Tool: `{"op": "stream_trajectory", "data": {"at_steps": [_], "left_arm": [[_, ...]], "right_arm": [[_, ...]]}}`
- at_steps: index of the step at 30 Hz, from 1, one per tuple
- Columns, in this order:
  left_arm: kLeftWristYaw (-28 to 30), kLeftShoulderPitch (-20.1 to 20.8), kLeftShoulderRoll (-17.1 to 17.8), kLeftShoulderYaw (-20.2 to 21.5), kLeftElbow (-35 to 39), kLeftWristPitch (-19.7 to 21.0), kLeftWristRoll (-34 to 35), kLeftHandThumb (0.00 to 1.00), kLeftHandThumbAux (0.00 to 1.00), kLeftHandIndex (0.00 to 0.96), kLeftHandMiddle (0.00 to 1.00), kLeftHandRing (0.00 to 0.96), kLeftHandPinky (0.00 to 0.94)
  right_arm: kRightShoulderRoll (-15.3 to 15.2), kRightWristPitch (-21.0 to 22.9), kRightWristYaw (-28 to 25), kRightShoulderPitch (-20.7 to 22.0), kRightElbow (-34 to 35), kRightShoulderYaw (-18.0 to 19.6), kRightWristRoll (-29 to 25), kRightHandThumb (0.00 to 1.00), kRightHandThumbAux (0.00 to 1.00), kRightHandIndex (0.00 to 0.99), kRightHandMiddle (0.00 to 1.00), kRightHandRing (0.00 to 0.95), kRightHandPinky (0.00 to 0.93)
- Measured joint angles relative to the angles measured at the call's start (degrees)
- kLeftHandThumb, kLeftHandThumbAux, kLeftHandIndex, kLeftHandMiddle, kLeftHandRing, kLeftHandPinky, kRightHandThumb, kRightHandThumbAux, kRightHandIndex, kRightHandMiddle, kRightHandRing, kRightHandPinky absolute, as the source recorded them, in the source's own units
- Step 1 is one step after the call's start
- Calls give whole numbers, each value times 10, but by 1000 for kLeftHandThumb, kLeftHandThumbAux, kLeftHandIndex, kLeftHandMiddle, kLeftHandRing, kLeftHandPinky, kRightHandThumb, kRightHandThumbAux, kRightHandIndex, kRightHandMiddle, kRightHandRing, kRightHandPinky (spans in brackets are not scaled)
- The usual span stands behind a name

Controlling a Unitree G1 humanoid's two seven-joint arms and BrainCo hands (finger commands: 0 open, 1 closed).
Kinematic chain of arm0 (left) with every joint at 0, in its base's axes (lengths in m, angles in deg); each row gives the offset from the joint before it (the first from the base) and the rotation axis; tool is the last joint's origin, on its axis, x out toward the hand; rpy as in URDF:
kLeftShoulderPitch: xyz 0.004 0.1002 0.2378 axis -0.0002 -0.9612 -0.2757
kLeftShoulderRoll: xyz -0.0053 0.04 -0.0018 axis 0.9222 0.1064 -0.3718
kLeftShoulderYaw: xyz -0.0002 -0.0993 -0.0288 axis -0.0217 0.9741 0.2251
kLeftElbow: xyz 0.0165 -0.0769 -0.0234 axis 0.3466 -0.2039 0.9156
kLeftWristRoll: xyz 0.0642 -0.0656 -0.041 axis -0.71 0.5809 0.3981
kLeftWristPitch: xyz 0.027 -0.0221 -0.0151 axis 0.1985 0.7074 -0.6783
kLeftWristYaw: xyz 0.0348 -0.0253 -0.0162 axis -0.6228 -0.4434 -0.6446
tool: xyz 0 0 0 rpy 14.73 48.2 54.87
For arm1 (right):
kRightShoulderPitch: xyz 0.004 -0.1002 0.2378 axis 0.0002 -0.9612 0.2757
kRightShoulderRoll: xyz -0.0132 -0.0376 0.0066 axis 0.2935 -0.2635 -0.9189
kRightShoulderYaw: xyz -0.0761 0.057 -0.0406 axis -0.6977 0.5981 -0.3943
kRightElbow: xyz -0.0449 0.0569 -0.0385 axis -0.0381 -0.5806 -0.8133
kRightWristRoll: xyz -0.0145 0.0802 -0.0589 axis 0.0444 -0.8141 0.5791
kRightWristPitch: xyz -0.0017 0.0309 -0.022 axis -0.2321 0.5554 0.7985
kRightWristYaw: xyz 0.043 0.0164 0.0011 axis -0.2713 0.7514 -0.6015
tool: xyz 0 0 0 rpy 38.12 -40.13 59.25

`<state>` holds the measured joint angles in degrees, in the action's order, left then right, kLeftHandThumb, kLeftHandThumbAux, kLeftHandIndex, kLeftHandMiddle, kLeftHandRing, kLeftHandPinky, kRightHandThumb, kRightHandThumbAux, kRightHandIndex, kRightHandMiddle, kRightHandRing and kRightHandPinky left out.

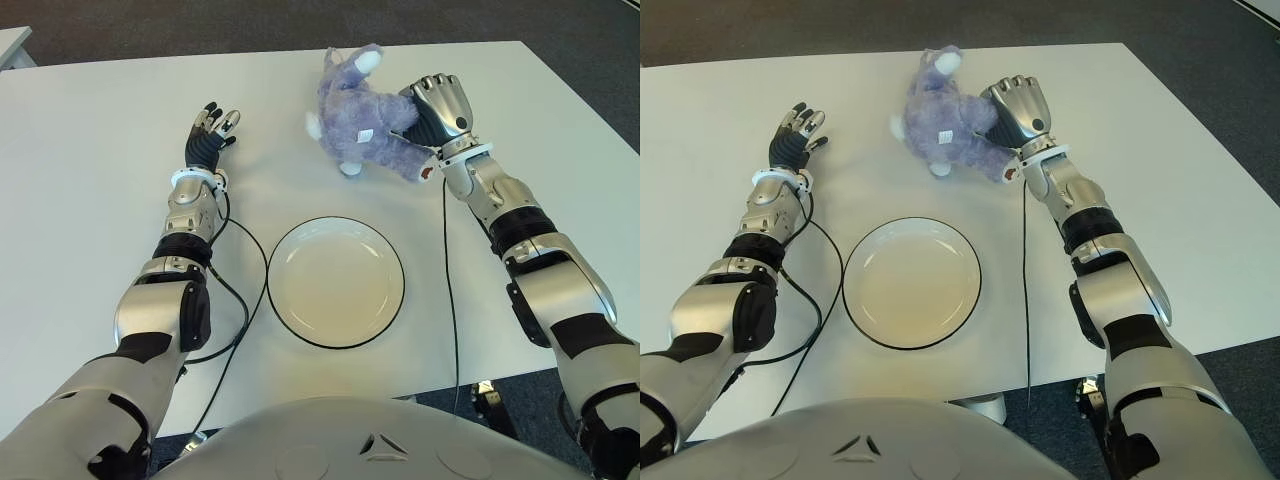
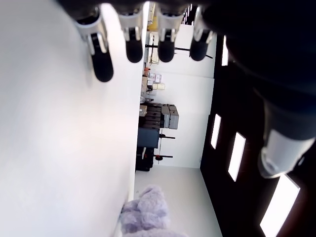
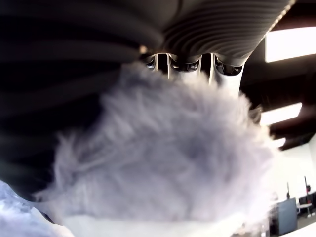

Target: Put the doll into the plate.

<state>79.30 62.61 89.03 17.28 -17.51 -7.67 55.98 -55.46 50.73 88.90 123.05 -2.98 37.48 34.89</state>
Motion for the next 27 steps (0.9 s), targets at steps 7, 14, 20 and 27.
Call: {"op": "stream_trajectory", "data": {"at_steps": [7, 14, 20, 27], "left_arm": [[0, 0, 0, 0, 0, 0, 0, 113, 600, 0, 42, 26, 5], [0, 0, 0, -1, 0, 0, 0, 114, 597, 0, 44, 28, 6], [0, 0, 0, -1, 0, 0, 0, 105, 593, 0, 45, 30, 7], [0, 0, 0, -1, 0, 0, 0, 107, 594, 0, 49, 37, 31]], "right_arm": [[-5, -6, 26, -1, 29, 1, 0, 598, 725, 742, 859, 864, 850], [-13, -8, 39, -13, 90, 10, 0, 582, 728, 735, 858, 863, 851], [-18, -8, 45, -31, 130, 18, 0, 570, 733, 733, 860, 869, 860], [-22, -15, 51, -50, 170, 24, 0, 574, 734, 732, 862, 872, 862]]}}
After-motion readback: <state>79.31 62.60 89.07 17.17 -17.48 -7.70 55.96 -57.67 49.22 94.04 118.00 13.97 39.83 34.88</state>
